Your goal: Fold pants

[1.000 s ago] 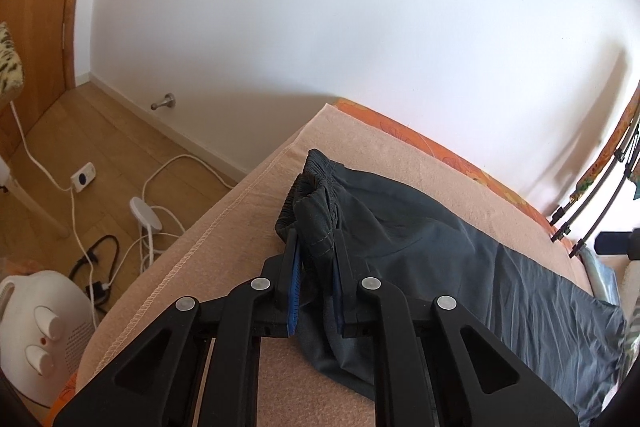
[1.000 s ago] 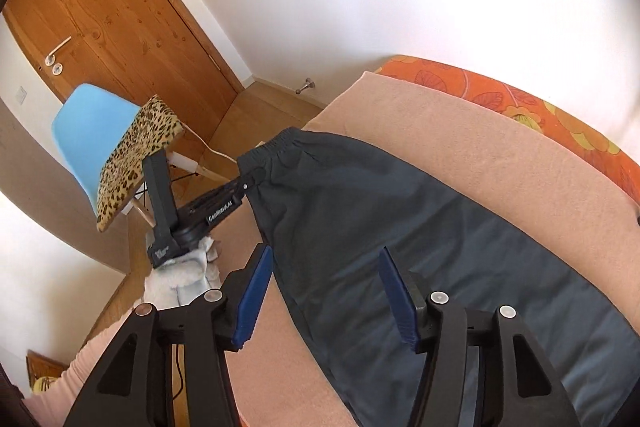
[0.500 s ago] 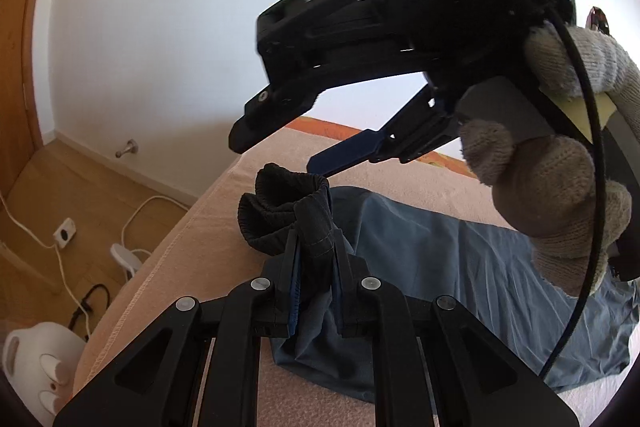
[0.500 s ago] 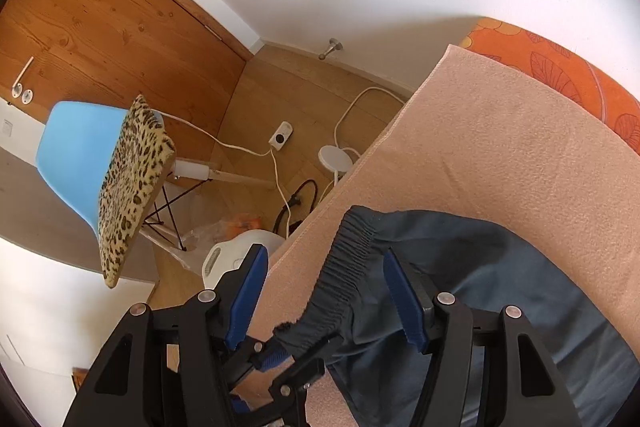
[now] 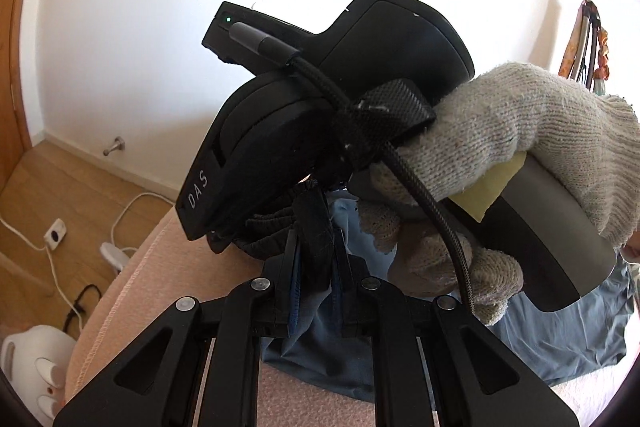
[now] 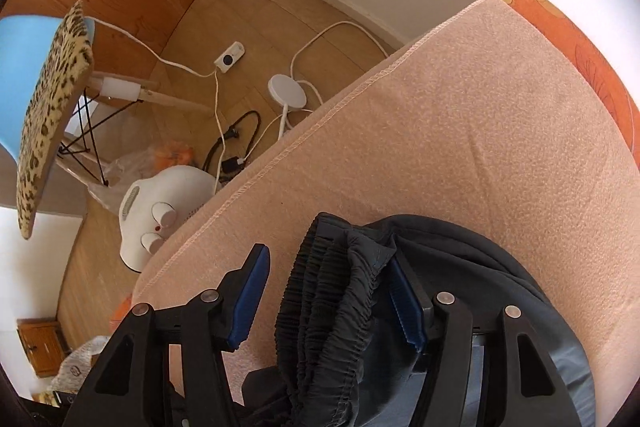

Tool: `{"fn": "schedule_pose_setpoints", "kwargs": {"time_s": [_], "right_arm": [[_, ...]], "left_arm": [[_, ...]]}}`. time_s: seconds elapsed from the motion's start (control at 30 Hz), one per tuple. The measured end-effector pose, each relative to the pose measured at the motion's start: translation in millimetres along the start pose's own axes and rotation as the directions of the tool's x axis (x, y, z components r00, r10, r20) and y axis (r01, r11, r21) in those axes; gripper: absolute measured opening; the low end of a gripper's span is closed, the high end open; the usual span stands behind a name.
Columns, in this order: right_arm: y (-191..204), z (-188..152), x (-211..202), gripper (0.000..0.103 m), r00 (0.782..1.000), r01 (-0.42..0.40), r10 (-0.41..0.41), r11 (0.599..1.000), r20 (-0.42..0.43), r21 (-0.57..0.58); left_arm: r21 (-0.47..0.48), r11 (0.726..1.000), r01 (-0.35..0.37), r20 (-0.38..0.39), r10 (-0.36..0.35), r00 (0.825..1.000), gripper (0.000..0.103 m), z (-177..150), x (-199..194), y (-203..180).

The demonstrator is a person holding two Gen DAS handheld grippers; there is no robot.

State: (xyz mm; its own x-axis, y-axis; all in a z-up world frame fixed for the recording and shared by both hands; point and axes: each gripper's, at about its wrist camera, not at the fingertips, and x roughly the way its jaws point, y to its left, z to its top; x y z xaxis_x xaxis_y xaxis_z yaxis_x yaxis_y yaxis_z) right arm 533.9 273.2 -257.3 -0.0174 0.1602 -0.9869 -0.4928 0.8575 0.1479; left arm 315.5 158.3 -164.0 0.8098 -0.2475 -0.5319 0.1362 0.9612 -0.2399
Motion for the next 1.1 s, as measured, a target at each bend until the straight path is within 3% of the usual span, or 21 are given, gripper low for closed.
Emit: {"fn": "schedule_pose_setpoints", "kwargs": {"time_s": [0.03, 0.07, 0.13, 0.27, 0.47, 0.53, 0.67, 0.8, 1.0, 1.1], "right_arm": [[2.2, -0.7, 0.0, 0.045, 0.999, 0.032, -0.032, 0.999, 0.003, -0.020], [2.9, -1.5, -0.5, 0.041, 0.998, 0.062, -0.062, 0.998, 0.009, -0.027], [-1.3, -2.9, -3.6, 0.030, 0.999, 0.031, -0.031, 0.999, 0.023, -0.009], [-21.5, -12.2, -24.6, 0.023, 0.992, -0.065, 0.057, 0.996, 0.112, 0.065], [-60.5, -49.7, -78.1, 0.009, 0.941, -0.220, 0.174, 0.967, 0.291, 0.132], [-79.8, -71.3, -95.4, 0.008, 0.912, -0.286, 0.218, 0.945, 0.347, 0.160], [-118.4, -110.6, -109.6, 0.008, 0.892, -0.322, 0.219, 0.921, 0.395, 0.217], [-130.8, -127.1, -113.3, 0.008, 0.891, -0.323, 0.221, 0.922, 0.396, 0.214], [-121.4, -132.1, -101.9, 0.024, 0.931, -0.271, 0.217, 0.949, 0.295, 0.158], [-107.0, -130.3, -93.2, 0.039, 0.952, -0.224, 0.194, 0.969, 0.239, 0.106]], "left_arm": [[-0.001, 1.000, 0.001, -0.004, -0.001, 1.000, 0.011, -0.1, 0.3, -0.3], [0.001, 1.000, 0.000, -0.005, 0.000, 1.000, 0.011, -0.3, -0.1, -1.1], [0.014, 1.000, -0.001, -0.005, 0.001, 1.000, 0.011, -1.2, -1.9, -5.1], [0.047, 0.999, 0.007, -0.010, -0.006, 1.000, 0.011, -6.1, -6.7, -17.6], [0.056, 0.997, 0.054, -0.001, -0.054, 0.999, 0.010, -4.1, -12.9, -42.5], [0.094, 0.993, 0.067, 0.006, -0.068, 0.998, 0.010, -2.3, -15.0, -60.0], [0.130, 0.986, 0.107, -0.026, -0.104, 0.994, 0.010, -5.9, -11.2, -85.9], [0.176, 0.975, 0.134, -0.069, -0.123, 0.990, 0.010, -16.2, -6.2, -111.8], [0.272, 0.957, 0.098, -0.118, -0.067, 0.991, 0.010, -38.6, -9.0, -138.0], [0.329, 0.941, 0.081, -0.122, -0.043, 0.992, 0.010, -47.7, -12.6, -150.4]]}}
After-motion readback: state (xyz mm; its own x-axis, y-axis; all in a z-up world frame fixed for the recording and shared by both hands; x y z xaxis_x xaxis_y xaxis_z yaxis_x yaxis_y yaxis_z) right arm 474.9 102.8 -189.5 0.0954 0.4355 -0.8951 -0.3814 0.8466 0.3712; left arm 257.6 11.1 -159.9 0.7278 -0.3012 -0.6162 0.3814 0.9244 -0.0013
